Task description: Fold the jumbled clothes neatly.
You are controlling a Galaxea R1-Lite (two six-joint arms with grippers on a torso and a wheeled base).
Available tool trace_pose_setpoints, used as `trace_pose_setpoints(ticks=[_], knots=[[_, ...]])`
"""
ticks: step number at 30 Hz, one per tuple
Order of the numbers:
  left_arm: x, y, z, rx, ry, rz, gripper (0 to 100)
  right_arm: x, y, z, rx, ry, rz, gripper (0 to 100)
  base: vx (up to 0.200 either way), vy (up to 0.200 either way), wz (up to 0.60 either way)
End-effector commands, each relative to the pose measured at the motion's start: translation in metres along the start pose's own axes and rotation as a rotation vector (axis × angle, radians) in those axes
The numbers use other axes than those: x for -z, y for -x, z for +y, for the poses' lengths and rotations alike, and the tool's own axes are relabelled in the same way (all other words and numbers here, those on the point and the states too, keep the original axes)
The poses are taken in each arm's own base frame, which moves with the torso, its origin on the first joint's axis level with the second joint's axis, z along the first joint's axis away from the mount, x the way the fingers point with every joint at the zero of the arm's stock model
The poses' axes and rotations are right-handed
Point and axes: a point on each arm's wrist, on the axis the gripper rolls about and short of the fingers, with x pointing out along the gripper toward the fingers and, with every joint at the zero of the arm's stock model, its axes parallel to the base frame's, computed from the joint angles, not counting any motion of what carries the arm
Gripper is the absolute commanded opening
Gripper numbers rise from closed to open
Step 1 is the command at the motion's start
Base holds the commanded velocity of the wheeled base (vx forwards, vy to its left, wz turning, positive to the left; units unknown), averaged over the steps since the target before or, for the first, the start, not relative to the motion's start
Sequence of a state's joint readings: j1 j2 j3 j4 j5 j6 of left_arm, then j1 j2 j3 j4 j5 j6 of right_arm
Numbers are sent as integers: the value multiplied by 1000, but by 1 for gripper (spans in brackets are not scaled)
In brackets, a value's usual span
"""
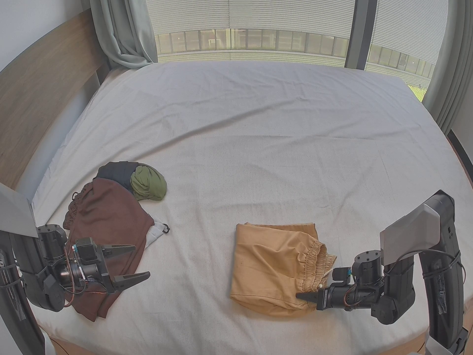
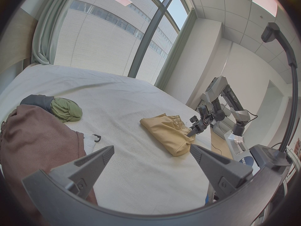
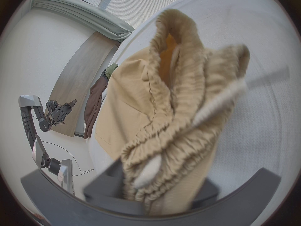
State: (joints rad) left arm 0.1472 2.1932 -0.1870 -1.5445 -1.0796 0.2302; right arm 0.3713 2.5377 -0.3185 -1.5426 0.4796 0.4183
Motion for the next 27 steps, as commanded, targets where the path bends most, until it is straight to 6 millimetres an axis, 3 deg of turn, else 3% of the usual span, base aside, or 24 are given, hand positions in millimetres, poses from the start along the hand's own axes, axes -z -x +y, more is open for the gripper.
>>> trace_pose_setpoints(ticks=[1,10,18,27], knots=[[0,0,0,-1,-2,1,100,1,0,0,0,1,3,0,0,0,0],[0,0,0,0,-4,0,100,2,2,4,-9,7,9,0,0,0,0],[-3,-6,-7,32,-18,2,100,-36,43,76,-183,90,-141,0,0,0,0],[-2,-5,-9,33,-12,7,100,-51,56,88,-306,128,-163,0,0,0,0]])
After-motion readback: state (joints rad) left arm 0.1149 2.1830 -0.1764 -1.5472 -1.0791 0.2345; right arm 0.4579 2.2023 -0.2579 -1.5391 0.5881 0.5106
